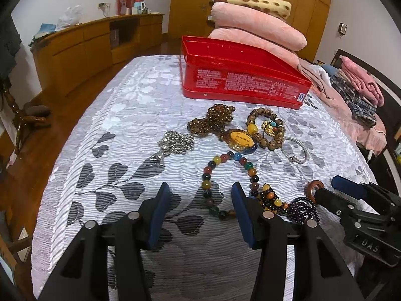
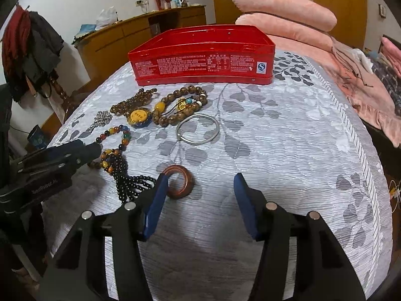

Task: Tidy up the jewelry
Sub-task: 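Move both tools back toward the remaining jewelry on the bedspread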

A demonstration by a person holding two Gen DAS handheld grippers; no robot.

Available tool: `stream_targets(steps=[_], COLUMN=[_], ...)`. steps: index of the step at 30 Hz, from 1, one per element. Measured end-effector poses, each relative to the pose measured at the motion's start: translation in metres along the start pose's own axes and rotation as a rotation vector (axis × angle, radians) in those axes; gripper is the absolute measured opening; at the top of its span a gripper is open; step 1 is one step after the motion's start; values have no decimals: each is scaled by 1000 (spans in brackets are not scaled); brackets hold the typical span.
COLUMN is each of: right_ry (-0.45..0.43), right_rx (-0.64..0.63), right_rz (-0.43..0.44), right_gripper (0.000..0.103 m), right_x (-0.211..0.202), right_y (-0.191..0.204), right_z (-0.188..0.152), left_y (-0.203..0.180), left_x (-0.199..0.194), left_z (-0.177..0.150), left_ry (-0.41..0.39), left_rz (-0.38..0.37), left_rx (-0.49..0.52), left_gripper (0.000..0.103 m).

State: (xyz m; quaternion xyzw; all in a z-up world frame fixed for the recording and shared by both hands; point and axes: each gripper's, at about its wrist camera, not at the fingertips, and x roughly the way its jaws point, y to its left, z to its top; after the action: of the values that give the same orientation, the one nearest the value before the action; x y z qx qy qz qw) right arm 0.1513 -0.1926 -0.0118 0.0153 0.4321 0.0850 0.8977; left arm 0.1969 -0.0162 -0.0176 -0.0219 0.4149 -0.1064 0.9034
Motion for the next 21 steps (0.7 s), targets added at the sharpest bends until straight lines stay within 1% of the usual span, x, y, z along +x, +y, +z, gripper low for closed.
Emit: stream_targets(steps=[6,11,15,21], right_ry=[13,12,12,16], right_rx=[-34,-21,-14,24], right_rz=[-1,8,-18,-42], right_gripper=[51,50,50,50], right_x=[4,1,-1,-1], right_y=[9,8,6,-8], right_z=[-1,0,1,1], left_y=[-1,1,2,8], left_x=[1,-1,-1,-3], left_z=[1,0,-2,-4], left_ry=[-1,-3,-2,-1], left_rz=[-9,-18,-9,-7], left_rx=[-6,-14,0,-15], left_gripper=[51,51,51,51])
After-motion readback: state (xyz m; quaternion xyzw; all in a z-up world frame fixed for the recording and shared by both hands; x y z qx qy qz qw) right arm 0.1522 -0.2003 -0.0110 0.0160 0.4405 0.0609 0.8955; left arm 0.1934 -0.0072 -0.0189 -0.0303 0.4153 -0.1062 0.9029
